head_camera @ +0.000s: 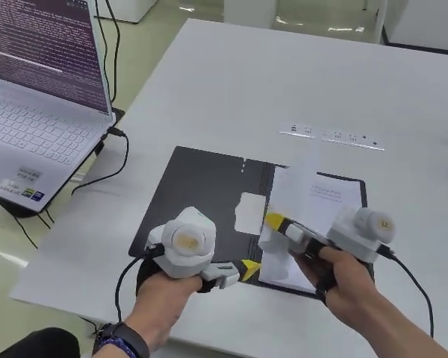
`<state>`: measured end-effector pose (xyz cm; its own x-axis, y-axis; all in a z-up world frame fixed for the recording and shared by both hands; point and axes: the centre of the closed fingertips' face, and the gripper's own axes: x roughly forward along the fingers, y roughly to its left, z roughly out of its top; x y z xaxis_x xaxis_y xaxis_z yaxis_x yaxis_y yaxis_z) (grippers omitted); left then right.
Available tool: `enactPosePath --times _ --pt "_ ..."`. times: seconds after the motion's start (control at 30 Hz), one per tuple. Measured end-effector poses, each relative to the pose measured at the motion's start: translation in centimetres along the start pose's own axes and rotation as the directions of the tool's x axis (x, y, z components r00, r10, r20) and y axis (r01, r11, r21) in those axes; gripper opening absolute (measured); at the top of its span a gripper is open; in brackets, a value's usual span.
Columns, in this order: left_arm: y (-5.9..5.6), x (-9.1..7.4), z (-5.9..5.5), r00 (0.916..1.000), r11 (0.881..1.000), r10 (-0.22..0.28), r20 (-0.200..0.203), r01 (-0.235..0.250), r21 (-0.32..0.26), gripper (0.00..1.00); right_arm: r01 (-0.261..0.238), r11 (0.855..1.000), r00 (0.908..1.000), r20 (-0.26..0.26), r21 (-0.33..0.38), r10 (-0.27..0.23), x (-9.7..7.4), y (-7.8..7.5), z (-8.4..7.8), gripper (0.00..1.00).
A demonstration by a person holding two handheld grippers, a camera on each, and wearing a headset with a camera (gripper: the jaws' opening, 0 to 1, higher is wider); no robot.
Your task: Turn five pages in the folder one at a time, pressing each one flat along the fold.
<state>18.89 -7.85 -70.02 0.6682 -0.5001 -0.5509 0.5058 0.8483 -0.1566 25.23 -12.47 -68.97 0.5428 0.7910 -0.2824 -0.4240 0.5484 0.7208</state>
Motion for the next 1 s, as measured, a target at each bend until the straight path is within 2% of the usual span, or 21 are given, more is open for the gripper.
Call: enactPosePath --times 0.47,0.77,0.83,1.0 --pt "1.7 -2.1 -0.6 0.9986 0.998 0.046 0.025 -0.045 -0.035 0.73 -0.032 0.999 0.9982 -0.05 0.024 0.033 2.5 1.0 -2.2 0.0" --pt "2.5 -3.5 -0.5 0.998 0.998 0.055 0.03 -0.055 -0.014 0.73 -0.052 0.998 0.9952 -0.08 0.045 0.056 4.7 1.9 -3.7 0.0" --pt "2.8 -3.9 -0.5 0.9978 0.998 0.058 0.033 -0.057 -0.017 0.73 -0.059 0.997 0.9937 -0.092 0.042 0.063 5.2 2.5 -4.0 0.0" --pt "3.6 -4.5 -0.6 0.9969 0.997 0.068 0.04 -0.067 -0.024 0.73 -0.062 0.997 0.9917 -0.11 0.048 0.067 6.1 2.8 -4.8 0.0"
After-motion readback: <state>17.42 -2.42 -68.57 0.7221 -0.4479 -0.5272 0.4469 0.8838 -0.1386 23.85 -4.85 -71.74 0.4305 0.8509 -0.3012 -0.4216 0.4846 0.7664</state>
